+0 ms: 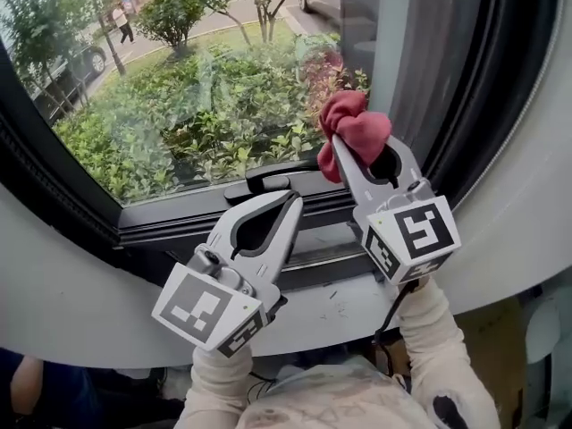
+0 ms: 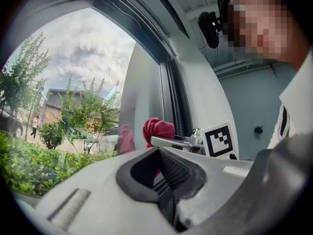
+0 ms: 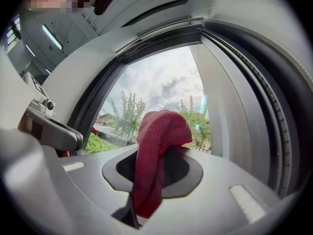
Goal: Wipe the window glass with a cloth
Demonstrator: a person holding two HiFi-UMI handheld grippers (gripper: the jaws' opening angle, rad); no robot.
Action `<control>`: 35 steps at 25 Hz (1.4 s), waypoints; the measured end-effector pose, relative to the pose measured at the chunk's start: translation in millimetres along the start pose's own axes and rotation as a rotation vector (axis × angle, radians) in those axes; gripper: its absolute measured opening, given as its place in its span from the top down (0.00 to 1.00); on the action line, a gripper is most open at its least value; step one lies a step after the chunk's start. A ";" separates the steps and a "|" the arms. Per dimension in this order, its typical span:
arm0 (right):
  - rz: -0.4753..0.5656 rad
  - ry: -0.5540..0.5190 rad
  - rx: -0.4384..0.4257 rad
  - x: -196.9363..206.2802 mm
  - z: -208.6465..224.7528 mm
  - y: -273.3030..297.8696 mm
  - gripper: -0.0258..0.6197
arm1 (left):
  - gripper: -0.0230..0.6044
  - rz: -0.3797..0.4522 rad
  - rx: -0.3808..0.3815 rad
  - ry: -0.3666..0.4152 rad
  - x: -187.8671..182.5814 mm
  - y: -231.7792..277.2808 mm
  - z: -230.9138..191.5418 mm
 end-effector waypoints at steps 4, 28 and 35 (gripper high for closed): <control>0.032 -0.007 -0.076 -10.7 -40.0 -18.6 0.79 | 0.96 0.003 -0.010 0.007 1.7 -20.5 -0.6; 0.000 0.142 -0.276 9.9 -131.2 -103.8 0.79 | 0.96 -0.037 0.004 -0.033 28.5 -81.5 24.3; 0.007 0.137 -0.281 7.6 -133.0 -101.5 0.79 | 0.96 -0.026 0.002 -0.030 25.4 -82.3 23.4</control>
Point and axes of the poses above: the fingertips, and each gripper's own axes: y forward along the fingers, z to its right, x out of its underside, the point moved 2 cm from there along -y, backward along the fingers, and after that the axes turned 8 degrees about -z, right-handed, at the moved point
